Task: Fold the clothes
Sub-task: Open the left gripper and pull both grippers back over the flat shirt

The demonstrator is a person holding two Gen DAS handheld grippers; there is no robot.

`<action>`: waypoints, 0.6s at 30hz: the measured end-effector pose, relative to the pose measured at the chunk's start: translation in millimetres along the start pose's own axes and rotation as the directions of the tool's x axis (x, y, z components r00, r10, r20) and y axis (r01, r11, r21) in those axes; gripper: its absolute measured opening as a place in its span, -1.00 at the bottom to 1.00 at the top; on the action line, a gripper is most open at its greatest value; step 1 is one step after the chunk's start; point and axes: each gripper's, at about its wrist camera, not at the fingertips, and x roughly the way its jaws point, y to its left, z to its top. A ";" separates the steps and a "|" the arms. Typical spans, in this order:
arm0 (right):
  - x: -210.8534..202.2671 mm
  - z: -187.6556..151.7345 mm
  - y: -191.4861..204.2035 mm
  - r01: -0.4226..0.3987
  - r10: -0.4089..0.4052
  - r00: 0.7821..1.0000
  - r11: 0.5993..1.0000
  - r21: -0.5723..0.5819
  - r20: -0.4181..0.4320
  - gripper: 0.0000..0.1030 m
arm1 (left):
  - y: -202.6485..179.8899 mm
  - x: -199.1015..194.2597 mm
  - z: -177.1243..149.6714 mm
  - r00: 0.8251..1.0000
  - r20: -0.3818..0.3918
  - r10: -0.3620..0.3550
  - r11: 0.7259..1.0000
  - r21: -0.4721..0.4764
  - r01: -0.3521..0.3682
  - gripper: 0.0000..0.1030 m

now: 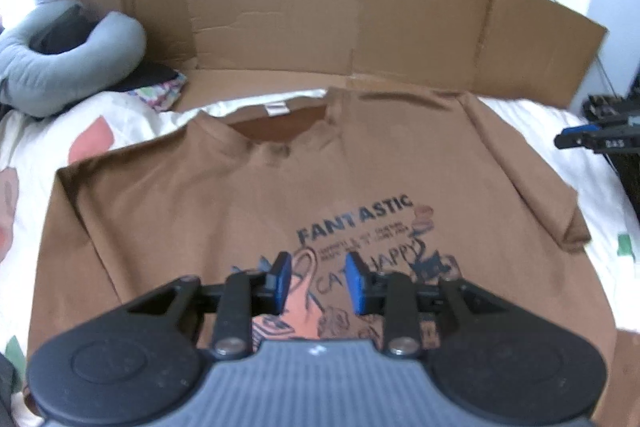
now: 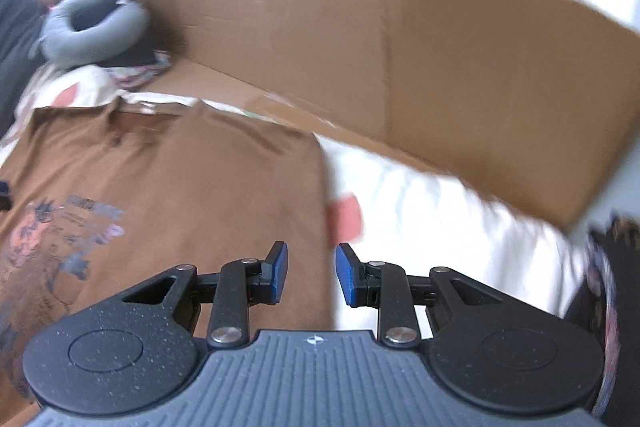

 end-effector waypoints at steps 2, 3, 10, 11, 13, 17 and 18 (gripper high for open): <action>0.8 -9.2 1.6 0.000 0.000 1.000 1.000 -0.020 -0.019 -0.35 | -1.2 3.8 -4.3 1.000 -0.015 -0.008 1.000 -0.013 0.008 -0.37; 1.4 -12.7 1.9 -0.002 0.001 1.000 1.000 -0.022 -0.029 -0.35 | -1.6 6.3 -6.8 0.999 -0.026 -0.020 1.000 -0.018 0.019 -0.37; 8.7 -24.1 6.0 0.046 -0.045 0.997 0.999 0.004 -0.062 -0.35 | 0.2 12.1 -24.2 0.997 -0.063 -0.036 0.999 -0.022 0.035 -0.37; 9.4 -25.9 6.3 0.053 -0.052 0.997 0.999 0.004 -0.064 -0.35 | 1.3 11.5 -26.2 0.997 -0.064 -0.036 0.999 -0.028 0.034 -0.36; 12.0 -28.9 6.9 0.064 -0.064 0.995 0.998 0.003 -0.072 -0.35 | 4.3 10.3 -30.5 0.997 -0.069 -0.037 0.999 -0.042 0.035 -0.35; 19.9 -34.1 7.0 0.070 -0.070 0.992 0.998 0.002 -0.101 -0.35 | 11.6 10.5 -38.2 0.995 -0.089 -0.038 0.998 -0.055 0.033 -0.35; 22.0 -35.6 7.1 0.072 -0.071 0.992 0.997 0.004 -0.108 -0.35 | 14.0 10.5 -39.8 0.995 -0.093 -0.038 0.997 -0.065 0.032 -0.35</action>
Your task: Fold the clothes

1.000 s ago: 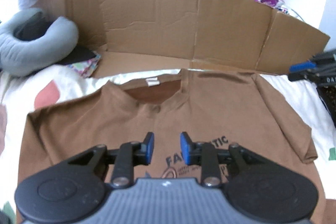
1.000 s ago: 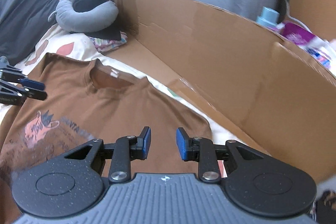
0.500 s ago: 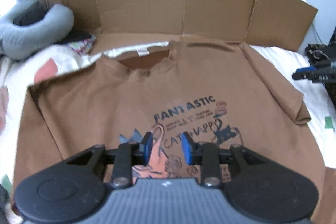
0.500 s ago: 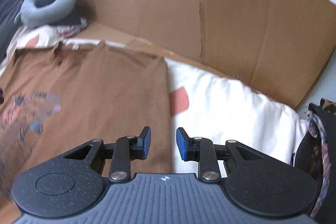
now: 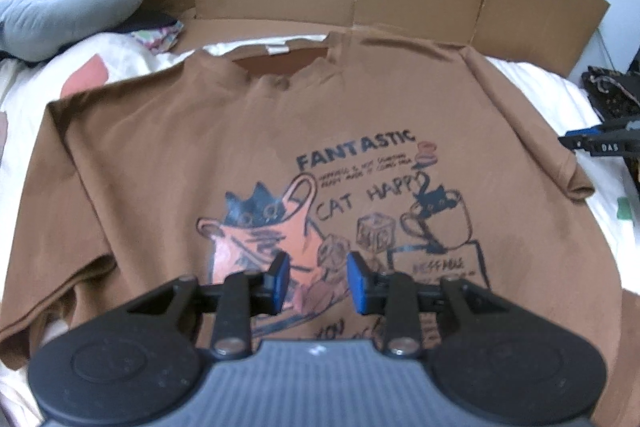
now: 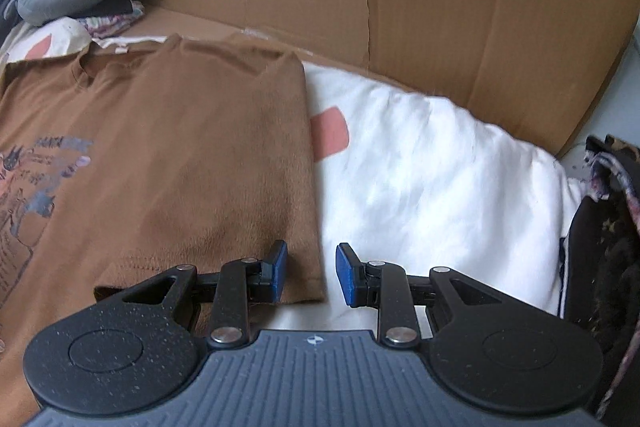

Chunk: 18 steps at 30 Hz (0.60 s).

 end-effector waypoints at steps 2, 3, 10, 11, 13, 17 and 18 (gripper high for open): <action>3.3 -2.4 0.6 0.005 -0.005 1.000 1.000 0.007 -0.012 -0.34 | 4.8 -0.2 -2.9 1.000 -0.006 0.000 1.000 -0.017 0.000 -0.35; 3.6 -3.3 1.4 0.009 -0.009 1.000 1.000 0.008 -0.016 -0.34 | 6.3 -0.7 -4.2 1.000 -0.006 0.000 1.000 -0.019 -0.001 -0.35; 5.5 -0.6 2.7 0.018 -0.017 0.998 1.000 0.023 -0.067 -0.61 | 11.7 -0.5 -9.3 1.000 -0.016 0.001 1.000 -0.026 -0.001 -0.35; 5.4 -0.3 4.2 0.017 -0.016 0.997 1.000 0.015 -0.071 -0.69 | 11.6 -0.8 -9.6 1.000 -0.016 0.001 1.000 -0.026 -0.001 -0.35; 3.8 1.1 8.1 0.016 -0.018 0.997 1.000 -0.018 -0.076 -0.99 | 10.9 -1.7 -9.8 1.000 -0.015 -0.001 1.000 -0.024 0.001 -0.35; -3.8 8.6 8.1 0.022 -0.027 0.997 0.997 -0.078 -0.066 -1.00 | 9.6 -3.1 -9.9 1.000 -0.008 -0.008 1.000 -0.023 0.008 -0.35; -6.3 11.6 6.7 0.026 -0.031 0.998 0.995 -0.092 -0.061 -1.00 | 9.3 -3.3 -10.0 1.000 -0.008 -0.009 1.000 -0.022 0.009 -0.35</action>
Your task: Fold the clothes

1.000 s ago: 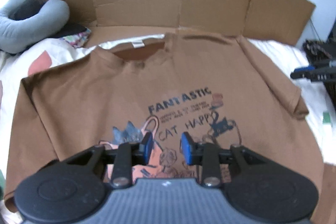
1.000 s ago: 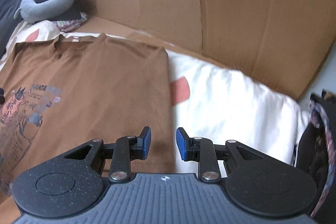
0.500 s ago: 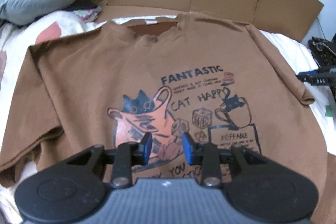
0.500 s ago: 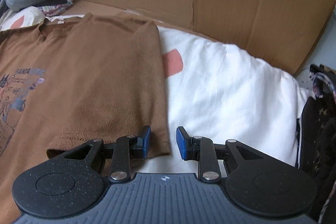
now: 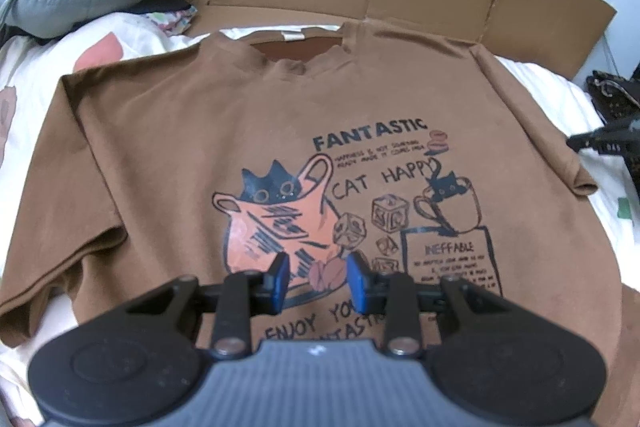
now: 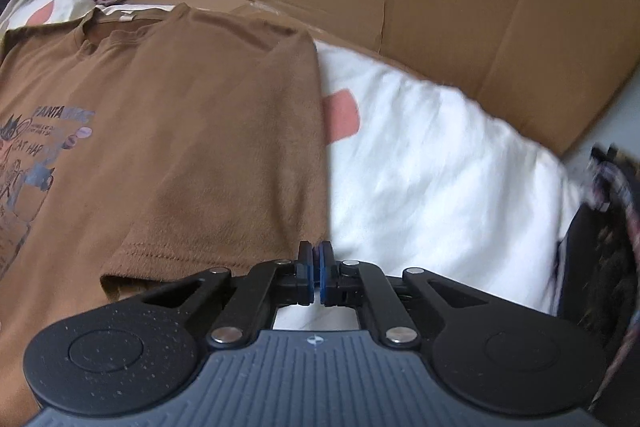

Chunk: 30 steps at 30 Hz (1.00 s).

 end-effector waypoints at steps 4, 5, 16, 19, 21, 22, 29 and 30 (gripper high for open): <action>-8.1 14.6 -13.8 0.044 -0.043 0.999 0.998 -0.034 0.027 -1.00 | -0.5 0.0 -0.7 1.000 -0.001 0.000 1.000 -0.005 0.000 -0.35; -9.3 18.4 -17.9 0.056 -0.054 0.998 0.998 -0.038 0.033 -1.00 | -0.6 -0.1 -0.9 1.000 -0.002 0.000 1.000 -0.004 0.000 -0.35; -15.7 44.3 -59.0 0.210 -0.203 0.976 0.973 -0.097 0.074 -1.00 | -1.8 0.8 -2.0 1.000 -0.011 0.005 1.000 0.006 -0.005 -0.35; -10.3 50.2 -68.9 0.233 -0.227 0.972 0.966 -0.110 0.067 -1.00 | -3.0 0.9 -3.0 1.000 -0.016 0.006 1.000 0.019 -0.006 -0.35; -5.3 54.7 -74.7 0.247 -0.241 0.969 0.961 -0.122 0.061 -1.00 | -2.9 1.2 -2.8 1.000 -0.018 0.007 1.000 0.016 -0.007 -0.35; -3.2 56.4 -78.0 0.254 -0.248 0.967 0.959 -0.126 0.058 -1.00 | -2.9 1.6 -2.5 1.000 -0.019 0.007 1.000 0.014 -0.007 -0.35; 12.6 70.9 -93.9 0.277 -0.274 0.961 0.951 -0.138 0.041 -1.00 | -6.1 2.9 -1.9 1.000 -0.022 0.007 1.000 0.022 -0.006 -0.35; 14.1 73.2 -95.0 0.281 -0.278 0.960 0.950 -0.137 0.042 -1.00 | -6.6 3.2 -2.0 1.000 -0.022 0.006 1.000 0.024 -0.006 -0.35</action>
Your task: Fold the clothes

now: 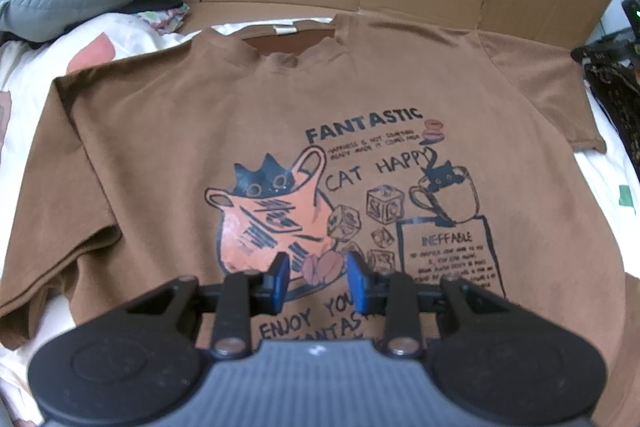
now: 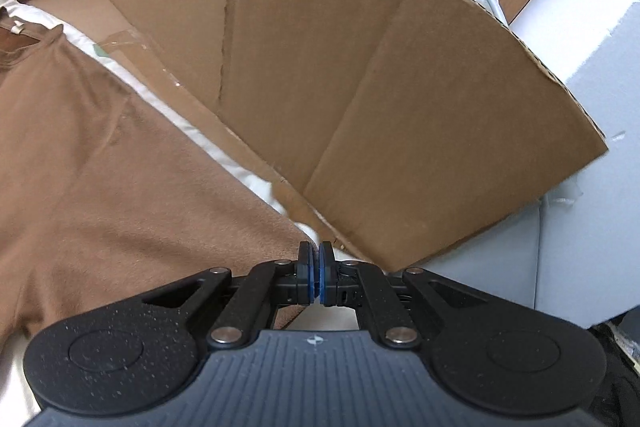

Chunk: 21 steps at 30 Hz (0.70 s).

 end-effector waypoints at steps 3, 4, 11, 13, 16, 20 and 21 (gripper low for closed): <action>5.5 5.1 -0.9 0.010 -0.010 1.000 1.000 -0.004 -0.004 -1.00 | -0.7 0.7 0.1 1.000 -0.001 -0.001 1.000 0.003 0.001 -0.35; 7.6 6.4 -0.8 0.015 -0.015 1.000 1.000 -0.012 -0.006 -1.00 | -0.8 0.9 0.3 1.000 -0.001 -0.002 1.000 0.003 0.002 -0.35; 34.7 13.0 -0.8 0.012 -0.014 0.996 1.000 -0.018 -0.088 -1.00 | -0.8 3.0 0.4 1.000 -0.010 -0.001 1.000 0.003 0.001 -0.35; 41.1 11.5 -0.4 0.005 -0.005 0.993 1.000 0.000 -0.115 -0.95 | -1.2 2.6 0.3 1.000 -0.008 -0.001 1.000 0.004 0.001 -0.34; 34.0 11.7 -2.3 0.018 -0.015 0.995 0.999 0.031 -0.097 -0.80 | -1.8 2.0 0.2 1.000 -0.007 -0.003 1.000 0.006 0.003 -0.30; 6.5 11.4 0.5 0.009 -0.008 1.000 0.999 0.038 -0.030 -0.51 | 0.1 1.9 -1.3 1.000 -0.004 -0.003 1.000 -0.003 0.002 -0.29; -2.2 9.6 1.8 -0.012 0.013 1.000 0.999 0.046 -0.010 -0.48 | 0.6 1.9 -1.6 1.000 -0.003 -0.002 1.000 -0.007 0.002 -0.29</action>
